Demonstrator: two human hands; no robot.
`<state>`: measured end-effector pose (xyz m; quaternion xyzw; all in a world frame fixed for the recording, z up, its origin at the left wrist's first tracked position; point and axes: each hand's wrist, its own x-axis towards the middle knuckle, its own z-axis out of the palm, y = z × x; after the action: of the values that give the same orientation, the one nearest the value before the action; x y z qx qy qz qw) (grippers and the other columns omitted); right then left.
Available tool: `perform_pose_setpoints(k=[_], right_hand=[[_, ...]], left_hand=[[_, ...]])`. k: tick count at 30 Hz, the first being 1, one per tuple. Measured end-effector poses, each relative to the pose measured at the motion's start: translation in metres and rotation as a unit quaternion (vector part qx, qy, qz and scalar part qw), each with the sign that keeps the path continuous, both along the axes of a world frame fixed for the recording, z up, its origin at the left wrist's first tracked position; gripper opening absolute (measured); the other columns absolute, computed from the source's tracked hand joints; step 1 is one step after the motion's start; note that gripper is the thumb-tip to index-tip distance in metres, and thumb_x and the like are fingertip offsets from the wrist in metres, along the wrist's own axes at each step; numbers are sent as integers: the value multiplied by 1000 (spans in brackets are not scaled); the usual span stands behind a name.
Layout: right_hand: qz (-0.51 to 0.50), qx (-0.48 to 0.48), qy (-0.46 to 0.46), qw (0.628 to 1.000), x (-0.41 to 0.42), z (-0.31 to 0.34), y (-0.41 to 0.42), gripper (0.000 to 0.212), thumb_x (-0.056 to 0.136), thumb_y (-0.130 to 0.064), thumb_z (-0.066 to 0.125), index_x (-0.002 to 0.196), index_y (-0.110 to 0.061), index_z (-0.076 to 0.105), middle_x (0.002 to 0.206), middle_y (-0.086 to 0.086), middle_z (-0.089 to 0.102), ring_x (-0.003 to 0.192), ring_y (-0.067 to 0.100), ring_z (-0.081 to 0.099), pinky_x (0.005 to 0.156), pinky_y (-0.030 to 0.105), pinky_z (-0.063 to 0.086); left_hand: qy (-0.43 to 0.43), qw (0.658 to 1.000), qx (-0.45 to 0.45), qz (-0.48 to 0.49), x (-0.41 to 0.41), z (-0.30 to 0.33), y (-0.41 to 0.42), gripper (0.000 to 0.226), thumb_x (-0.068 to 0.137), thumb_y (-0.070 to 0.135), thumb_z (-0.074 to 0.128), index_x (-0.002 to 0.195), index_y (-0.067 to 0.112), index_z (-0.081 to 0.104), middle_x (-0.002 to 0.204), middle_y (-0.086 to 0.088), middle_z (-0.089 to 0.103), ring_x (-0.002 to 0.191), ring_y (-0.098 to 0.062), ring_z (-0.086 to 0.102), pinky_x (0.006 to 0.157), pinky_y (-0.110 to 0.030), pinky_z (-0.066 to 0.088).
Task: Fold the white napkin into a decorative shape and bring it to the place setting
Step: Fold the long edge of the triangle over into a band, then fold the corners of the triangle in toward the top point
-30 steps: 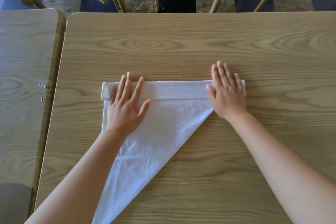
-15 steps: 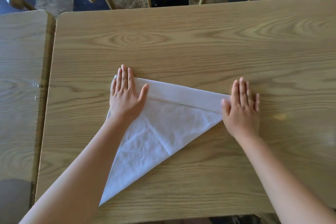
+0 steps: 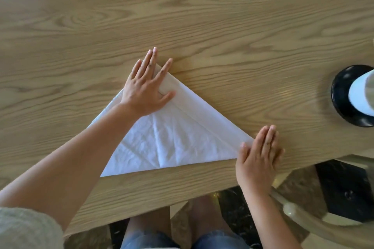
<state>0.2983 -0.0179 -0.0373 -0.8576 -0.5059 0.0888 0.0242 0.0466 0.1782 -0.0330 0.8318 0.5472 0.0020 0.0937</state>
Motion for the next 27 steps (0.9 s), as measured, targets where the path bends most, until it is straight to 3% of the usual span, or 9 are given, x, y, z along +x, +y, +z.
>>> perform_pose_setpoints(k=[4,7,11,16,20,22,24,27], right_hand=[[5,9,18,1000,1,-1,1,64,94,-39,19,147,-2,12,156,13,10,143,24,8,114,53,7],[16,54,54,997,5,3,-4,60,95,-33,27,145,-3,19,153,15,24,140,26,20,112,56,13],[10,108,66,992,19,16,-7,55,85,-33,48,133,-6,45,119,17,56,109,35,51,94,52,37],[5,54,106,993,40,34,5,41,74,-17,74,113,-11,61,87,3,59,88,29,56,85,45,38],[56,8,177,983,53,48,14,15,74,-8,72,86,-13,64,80,-2,56,80,26,56,77,48,45],[65,-16,229,971,59,57,17,14,78,-7,67,78,-18,59,80,-3,60,79,25,58,72,40,47],[48,-48,314,947,63,71,22,17,83,-10,63,82,-26,54,77,-8,63,74,22,59,63,32,44],[66,-67,394,914,64,93,31,30,87,-11,58,93,-38,47,73,-9,62,62,17,54,61,29,41]], left_hand=[[7,1000,2,1,0,2,1,80,79,64,30,149,28,13,157,-18,1,145,-22,1,117,-40,10],[23,1000,-5,6,1,2,-1,82,79,64,28,150,27,10,157,-15,-1,145,-20,-2,117,-41,2],[30,997,39,57,7,5,-16,71,90,50,34,149,16,15,158,-11,4,145,-20,2,113,-50,-7],[-24,991,25,131,14,5,-47,63,91,49,29,148,22,21,158,-7,12,145,-21,9,112,-54,-2],[-25,987,9,156,13,0,-51,65,89,52,24,148,27,17,158,-4,12,145,-17,7,113,-51,-2],[-24,987,12,158,12,-1,-50,65,89,52,24,148,27,17,158,-3,12,145,-16,6,113,-51,-3],[-28,987,14,159,11,0,-51,64,89,52,23,148,27,17,158,-4,13,145,-16,7,113,-51,-2],[-32,986,17,160,12,0,-51,64,90,51,23,148,26,20,157,-4,16,145,-16,9,113,-52,0]])
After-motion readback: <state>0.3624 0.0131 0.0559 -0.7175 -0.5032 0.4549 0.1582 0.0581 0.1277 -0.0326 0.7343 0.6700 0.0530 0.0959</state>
